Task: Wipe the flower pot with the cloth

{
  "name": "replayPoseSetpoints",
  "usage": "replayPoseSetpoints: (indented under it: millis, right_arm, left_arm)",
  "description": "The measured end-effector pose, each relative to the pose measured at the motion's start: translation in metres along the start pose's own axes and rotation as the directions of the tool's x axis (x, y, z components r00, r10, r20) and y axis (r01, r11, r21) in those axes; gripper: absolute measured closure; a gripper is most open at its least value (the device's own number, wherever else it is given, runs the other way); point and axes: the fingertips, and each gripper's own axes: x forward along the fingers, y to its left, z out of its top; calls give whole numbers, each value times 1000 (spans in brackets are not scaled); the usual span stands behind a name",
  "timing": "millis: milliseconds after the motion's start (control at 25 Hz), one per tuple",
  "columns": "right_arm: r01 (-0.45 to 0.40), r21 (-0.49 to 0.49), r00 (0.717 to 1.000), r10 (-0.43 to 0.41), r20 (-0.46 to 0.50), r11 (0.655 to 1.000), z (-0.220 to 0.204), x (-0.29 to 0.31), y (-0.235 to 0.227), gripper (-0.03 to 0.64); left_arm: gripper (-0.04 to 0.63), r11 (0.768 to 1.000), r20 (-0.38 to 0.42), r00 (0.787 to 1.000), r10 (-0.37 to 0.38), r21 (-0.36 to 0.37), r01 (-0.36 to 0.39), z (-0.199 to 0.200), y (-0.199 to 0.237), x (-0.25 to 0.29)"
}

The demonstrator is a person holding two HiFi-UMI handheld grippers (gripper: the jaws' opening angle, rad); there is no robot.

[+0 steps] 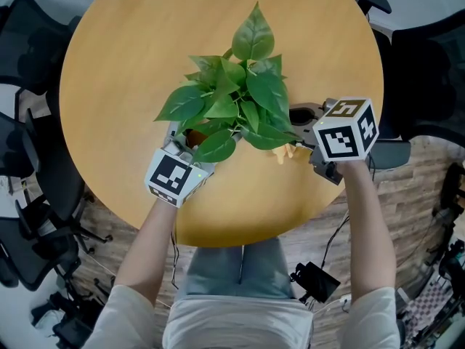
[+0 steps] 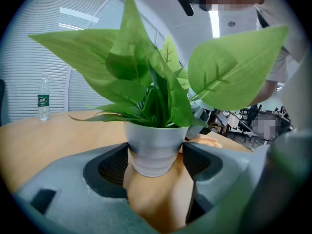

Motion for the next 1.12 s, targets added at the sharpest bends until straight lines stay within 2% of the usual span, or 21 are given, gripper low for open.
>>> replayPoseSetpoints:
  millis: [320, 680, 1120]
  right_arm:
    - [17, -33, 1000, -18, -26, 999, -16, 5, 14, 545]
    - [-12, -42, 999, 10, -47, 999, -35, 19, 37, 545]
    - [-14, -17, 999, 13, -29, 1000, -38, 11, 32, 545]
  left_arm:
    - [239, 1000, -9, 1000, 17, -19, -17, -3, -1, 1]
    - [240, 999, 6, 1000, 28, -23, -28, -1, -3, 0]
    - [247, 995, 4, 997, 72, -62, -71, -1, -8, 0]
